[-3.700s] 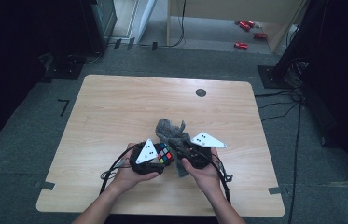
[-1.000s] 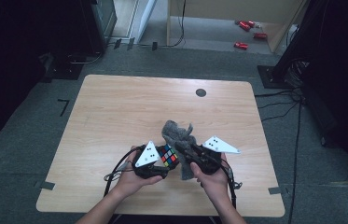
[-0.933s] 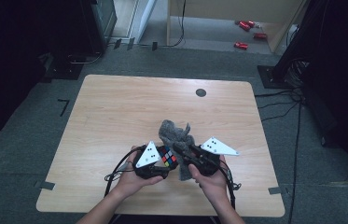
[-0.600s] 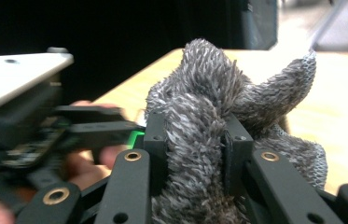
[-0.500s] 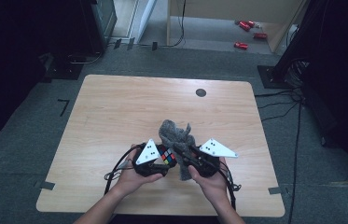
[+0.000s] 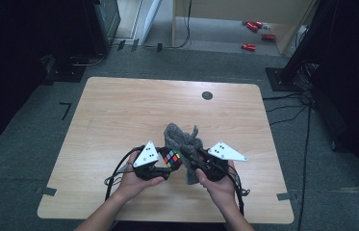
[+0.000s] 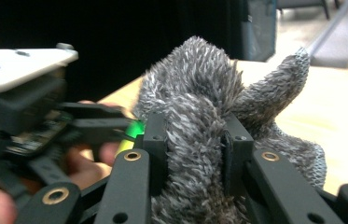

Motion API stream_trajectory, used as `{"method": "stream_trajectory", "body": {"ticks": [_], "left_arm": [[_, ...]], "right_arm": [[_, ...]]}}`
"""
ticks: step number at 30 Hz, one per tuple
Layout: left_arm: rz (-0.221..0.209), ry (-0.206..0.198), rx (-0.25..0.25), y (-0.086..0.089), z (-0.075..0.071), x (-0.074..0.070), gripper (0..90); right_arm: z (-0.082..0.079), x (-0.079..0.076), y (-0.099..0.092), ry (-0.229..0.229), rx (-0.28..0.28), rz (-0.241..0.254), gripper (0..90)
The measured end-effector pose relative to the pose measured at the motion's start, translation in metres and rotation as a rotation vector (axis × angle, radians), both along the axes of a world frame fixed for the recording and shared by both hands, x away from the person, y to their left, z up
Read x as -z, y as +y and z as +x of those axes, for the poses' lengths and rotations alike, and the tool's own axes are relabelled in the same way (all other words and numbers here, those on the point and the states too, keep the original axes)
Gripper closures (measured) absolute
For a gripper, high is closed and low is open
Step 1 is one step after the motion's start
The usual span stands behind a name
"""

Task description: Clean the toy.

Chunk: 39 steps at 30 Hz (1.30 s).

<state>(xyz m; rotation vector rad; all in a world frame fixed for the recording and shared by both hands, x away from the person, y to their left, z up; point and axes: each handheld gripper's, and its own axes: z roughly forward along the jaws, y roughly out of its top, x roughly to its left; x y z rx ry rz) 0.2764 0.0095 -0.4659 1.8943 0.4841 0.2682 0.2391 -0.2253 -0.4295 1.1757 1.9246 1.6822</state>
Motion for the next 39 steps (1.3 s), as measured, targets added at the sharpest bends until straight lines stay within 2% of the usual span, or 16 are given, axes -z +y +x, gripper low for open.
{"method": "stream_trajectory", "body": {"ticks": [2, 4, 10, 11, 14, 16, 18, 20, 24, 27, 29, 32, 35, 37, 39], "left_arm": [[-0.04, 0.019, -0.006, 0.005, 0.002, 0.0, 34.8], [-0.074, 0.019, 0.003, 0.009, 0.003, -0.001, 34.8], [-0.17, 0.001, 0.031, 0.013, 0.001, -0.002, 34.8], [-0.192, 0.0, 0.032, 0.015, 0.001, -0.003, 34.8], [-0.219, -0.004, 0.026, 0.019, 0.003, -0.006, 34.8], [-0.229, 0.005, 0.02, 0.023, 0.005, -0.006, 34.8], [-0.247, 0.021, 0.017, 0.026, 0.007, -0.005, 34.8], [-0.259, 0.03, 0.026, 0.028, 0.009, -0.004, 34.8], [-0.253, 0.033, 0.05, 0.027, 0.008, -0.003, 34.8], [-0.263, 0.041, 0.046, 0.028, 0.009, -0.004, 34.8], [-0.279, 0.047, 0.041, 0.031, 0.011, -0.005, 34.7], [-0.307, 0.061, 0.028, 0.037, 0.014, -0.006, 34.7], [-0.322, 0.078, 0.036, 0.039, 0.016, -0.005, 34.8], [-0.302, 0.079, 0.054, 0.037, 0.015, -0.004, 34.8], [-0.272, 0.073, 0.076, 0.034, 0.014, -0.003, 34.8]], "right_arm": [[0.006, 0.005, -0.009, 0.03, 0.035, 0.017, 69.9], [0.009, 0.008, -0.018, 0.077, 0.05, 0.085, 70.0], [0.011, 0.011, -0.02, 0.103, 0.036, 0.152, 70.4], [0.012, 0.013, -0.02, 0.12, 0.023, 0.158, 70.4], [0.013, 0.023, -0.012, 0.173, -0.029, 0.16, 70.5], [0.013, 0.027, -0.008, 0.196, -0.048, 0.138, 70.7], [0.014, 0.027, -0.008, 0.192, -0.066, 0.146, 70.8], [0.013, 0.023, -0.011, 0.175, -0.085, 0.182, 70.8], [0.012, 0.014, -0.019, 0.129, -0.096, 0.245, 70.7], [0.014, 0.017, -0.021, 0.144, -0.108, 0.26, 70.9], [0.015, 0.022, -0.02, 0.17, -0.132, 0.273, 71.0], [0.016, 0.026, -0.016, 0.195, -0.161, 0.251, 71.0], [0.016, 0.025, -0.014, 0.188, -0.173, 0.221, 70.9], [0.015, 0.02, -0.015, 0.163, -0.171, 0.217, 70.8], [0.014, 0.015, -0.019, 0.128, -0.159, 0.234, 70.8]]}}
